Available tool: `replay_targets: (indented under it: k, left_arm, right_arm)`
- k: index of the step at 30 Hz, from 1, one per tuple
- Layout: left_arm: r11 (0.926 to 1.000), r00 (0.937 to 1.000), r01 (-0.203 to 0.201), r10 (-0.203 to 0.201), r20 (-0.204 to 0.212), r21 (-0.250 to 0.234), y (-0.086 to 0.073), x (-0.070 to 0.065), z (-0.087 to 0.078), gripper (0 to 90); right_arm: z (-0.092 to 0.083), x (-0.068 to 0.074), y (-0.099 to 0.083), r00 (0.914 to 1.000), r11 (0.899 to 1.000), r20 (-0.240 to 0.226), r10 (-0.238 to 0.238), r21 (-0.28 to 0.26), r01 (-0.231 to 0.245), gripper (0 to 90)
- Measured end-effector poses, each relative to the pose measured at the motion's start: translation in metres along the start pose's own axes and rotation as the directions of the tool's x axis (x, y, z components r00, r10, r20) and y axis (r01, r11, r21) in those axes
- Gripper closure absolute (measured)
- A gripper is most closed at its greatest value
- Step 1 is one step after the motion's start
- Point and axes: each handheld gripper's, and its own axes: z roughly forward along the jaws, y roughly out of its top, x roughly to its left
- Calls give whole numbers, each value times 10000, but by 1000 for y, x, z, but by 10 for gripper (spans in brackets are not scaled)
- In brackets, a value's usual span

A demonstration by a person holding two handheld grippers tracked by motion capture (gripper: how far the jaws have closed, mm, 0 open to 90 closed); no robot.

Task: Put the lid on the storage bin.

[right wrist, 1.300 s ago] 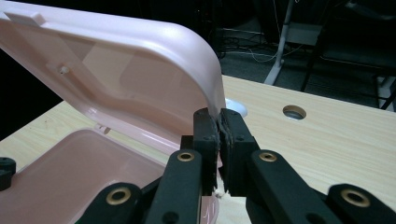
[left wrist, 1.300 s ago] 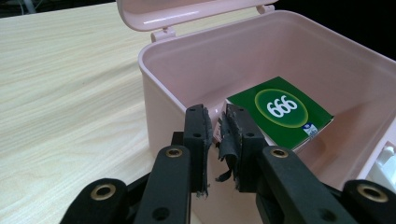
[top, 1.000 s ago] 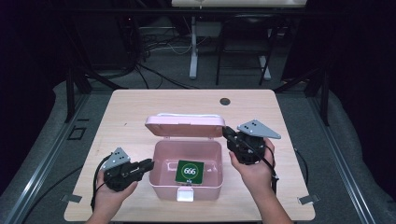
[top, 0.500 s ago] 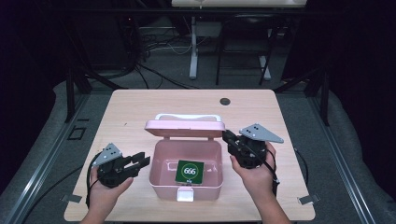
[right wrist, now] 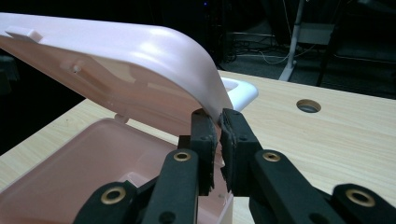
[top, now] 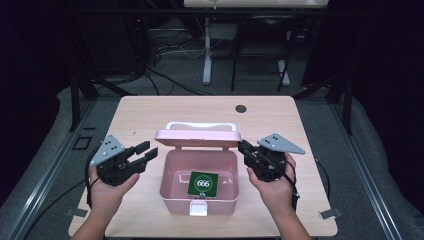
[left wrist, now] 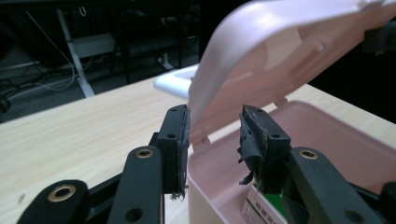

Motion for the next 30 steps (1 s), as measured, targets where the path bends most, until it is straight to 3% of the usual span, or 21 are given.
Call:
replay_targets:
  k: [6,10,16,30]
  left_arm:
    - [9997,9997,66,-60,236,-246,11,-1,4,650]
    - [9992,9989,183,-167,427,-367,16,-2,9,720]
    - [9988,9997,164,-157,169,-457,19,-1,13,766]
    - [9985,9988,299,-281,406,-456,13,-3,9,748]
  right_arm:
    - [0,0,-1,10000,10000,-21,37,15,-37,834]
    - [1,-2,-1,10000,10000,-70,52,64,-51,825]
    - [-3,-5,-2,9999,9999,-71,120,62,-120,810]
    - [-13,-21,2,9988,9984,54,490,-284,-488,714]
